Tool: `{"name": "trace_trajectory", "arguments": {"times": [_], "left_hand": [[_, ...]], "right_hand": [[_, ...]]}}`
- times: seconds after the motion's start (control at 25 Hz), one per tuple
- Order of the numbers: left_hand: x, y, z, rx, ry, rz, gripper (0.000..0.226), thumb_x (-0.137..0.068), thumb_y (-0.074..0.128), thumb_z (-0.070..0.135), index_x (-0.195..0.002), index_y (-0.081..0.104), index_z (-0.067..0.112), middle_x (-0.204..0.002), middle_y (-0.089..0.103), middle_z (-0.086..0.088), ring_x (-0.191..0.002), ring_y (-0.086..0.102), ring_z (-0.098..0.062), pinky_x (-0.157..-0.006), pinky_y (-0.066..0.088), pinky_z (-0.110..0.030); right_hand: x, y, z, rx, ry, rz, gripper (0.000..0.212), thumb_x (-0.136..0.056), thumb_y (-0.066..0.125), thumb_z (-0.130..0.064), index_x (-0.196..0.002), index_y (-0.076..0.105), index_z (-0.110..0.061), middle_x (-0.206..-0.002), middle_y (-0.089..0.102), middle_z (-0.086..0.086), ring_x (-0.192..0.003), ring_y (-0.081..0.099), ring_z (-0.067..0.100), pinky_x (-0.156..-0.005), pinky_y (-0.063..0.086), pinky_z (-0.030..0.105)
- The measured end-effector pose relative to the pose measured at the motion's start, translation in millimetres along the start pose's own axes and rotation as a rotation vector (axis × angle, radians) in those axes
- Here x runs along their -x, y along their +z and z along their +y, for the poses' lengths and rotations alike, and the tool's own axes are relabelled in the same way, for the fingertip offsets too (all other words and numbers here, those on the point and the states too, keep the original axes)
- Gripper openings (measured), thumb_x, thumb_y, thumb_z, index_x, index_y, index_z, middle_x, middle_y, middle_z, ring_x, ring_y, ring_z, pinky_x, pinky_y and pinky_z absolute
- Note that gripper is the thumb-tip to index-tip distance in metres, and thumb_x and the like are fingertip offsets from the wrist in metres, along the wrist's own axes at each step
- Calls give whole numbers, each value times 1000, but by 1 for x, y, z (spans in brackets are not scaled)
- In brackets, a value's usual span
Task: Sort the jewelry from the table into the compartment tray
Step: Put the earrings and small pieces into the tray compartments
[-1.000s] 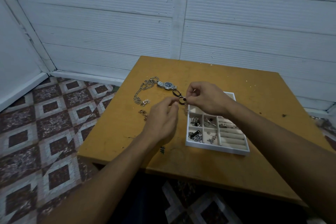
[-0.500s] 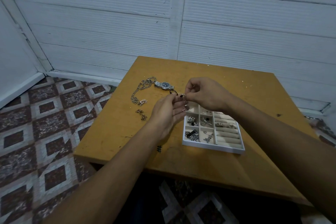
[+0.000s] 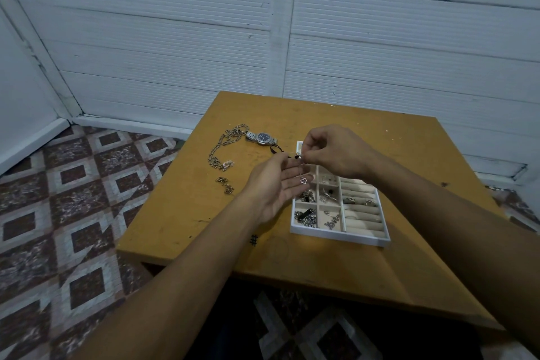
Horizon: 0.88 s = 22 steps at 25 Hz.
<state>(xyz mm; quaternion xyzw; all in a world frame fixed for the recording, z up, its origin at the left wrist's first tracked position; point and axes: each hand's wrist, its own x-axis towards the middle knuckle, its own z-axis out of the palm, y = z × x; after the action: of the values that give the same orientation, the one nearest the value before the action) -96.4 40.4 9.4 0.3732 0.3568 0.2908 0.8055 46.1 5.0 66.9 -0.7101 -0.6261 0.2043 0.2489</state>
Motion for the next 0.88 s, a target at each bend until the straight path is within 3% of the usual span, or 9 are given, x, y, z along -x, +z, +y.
{"name": "trace_trajectory", "arguments": {"times": [0.48, 0.88], "left_hand": [[-7, 15, -6, -24, 9, 12, 32, -102, 40, 28, -107, 56, 1, -92, 68, -14, -87, 70, -27, -81, 58, -36], [-13, 36, -19, -189, 23, 62, 30, -102, 41, 28, -95, 58, 5, -89, 70, -12, -79, 69, -22, -78, 58, -34]], "right_hand": [[10, -6, 20, 68, 32, 5, 8, -82, 66, -12, -77, 69, -18, -70, 63, -10, -64, 54, 3, -58, 40, 18], [26, -12, 44, 46, 67, 33, 8, -81, 67, -13, -75, 68, -20, -69, 62, -9, -63, 53, 7, -58, 40, 21]]}}
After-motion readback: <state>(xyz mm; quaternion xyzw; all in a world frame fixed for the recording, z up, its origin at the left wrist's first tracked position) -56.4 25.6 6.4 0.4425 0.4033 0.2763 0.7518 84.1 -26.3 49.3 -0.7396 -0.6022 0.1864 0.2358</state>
